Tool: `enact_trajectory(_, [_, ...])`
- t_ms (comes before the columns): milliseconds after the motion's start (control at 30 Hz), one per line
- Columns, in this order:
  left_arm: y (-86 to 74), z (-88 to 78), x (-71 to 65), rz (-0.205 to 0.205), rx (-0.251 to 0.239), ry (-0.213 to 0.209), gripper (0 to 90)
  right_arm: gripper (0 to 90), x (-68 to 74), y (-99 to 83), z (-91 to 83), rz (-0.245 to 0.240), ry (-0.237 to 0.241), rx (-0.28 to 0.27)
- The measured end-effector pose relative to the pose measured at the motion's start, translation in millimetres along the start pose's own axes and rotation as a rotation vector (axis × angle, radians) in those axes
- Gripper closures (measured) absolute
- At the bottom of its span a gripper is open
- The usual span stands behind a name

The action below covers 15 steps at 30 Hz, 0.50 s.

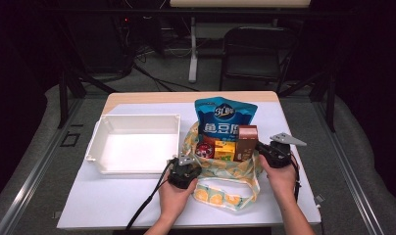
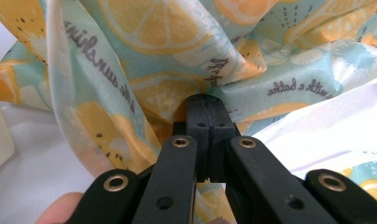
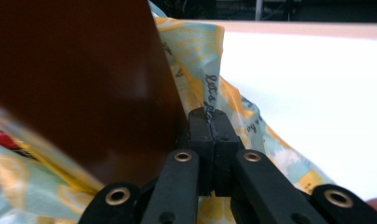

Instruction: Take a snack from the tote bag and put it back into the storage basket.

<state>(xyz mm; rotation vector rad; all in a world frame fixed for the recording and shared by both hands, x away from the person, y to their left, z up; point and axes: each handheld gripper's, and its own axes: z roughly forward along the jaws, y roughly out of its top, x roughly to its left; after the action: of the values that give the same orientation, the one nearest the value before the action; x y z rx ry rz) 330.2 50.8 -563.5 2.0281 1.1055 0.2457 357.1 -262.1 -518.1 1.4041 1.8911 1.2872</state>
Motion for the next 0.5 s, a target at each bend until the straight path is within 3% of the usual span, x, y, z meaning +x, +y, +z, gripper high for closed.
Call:
enact_trajectory(167, [-0.4, -3.0, -0.3, 0.004, -0.019, 0.005, 90.0, 90.0, -5.7, -13.8, 15.4, 0.021, -0.018, 0.068])
enact_trajectory(233, [-0.5, -6.9, -0.6, 0.004, -0.047, 0.004, 90.0, 90.0, -10.6, -19.7, 19.0, 0.041, -0.017, 0.087])
enact_trajectory(300, [1.0, -15.6, -0.4, 0.003, -0.082, 0.001, 90.0, 90.0, -14.2, -24.6, 20.8, 0.068, -0.019, 0.086])
enact_trajectory(467, [16.4, -48.7, 2.9, 0.031, -0.178, 0.031, 90.0, 90.0, -15.3, -28.6, 17.1, 0.057, -0.011, 0.058])
enact_trajectory(500, [20.5, -54.0, 4.7, 0.023, -0.208, 0.035, 85.6, 90.0, -14.0, -28.7, 16.6, 0.059, -0.014, 0.044])
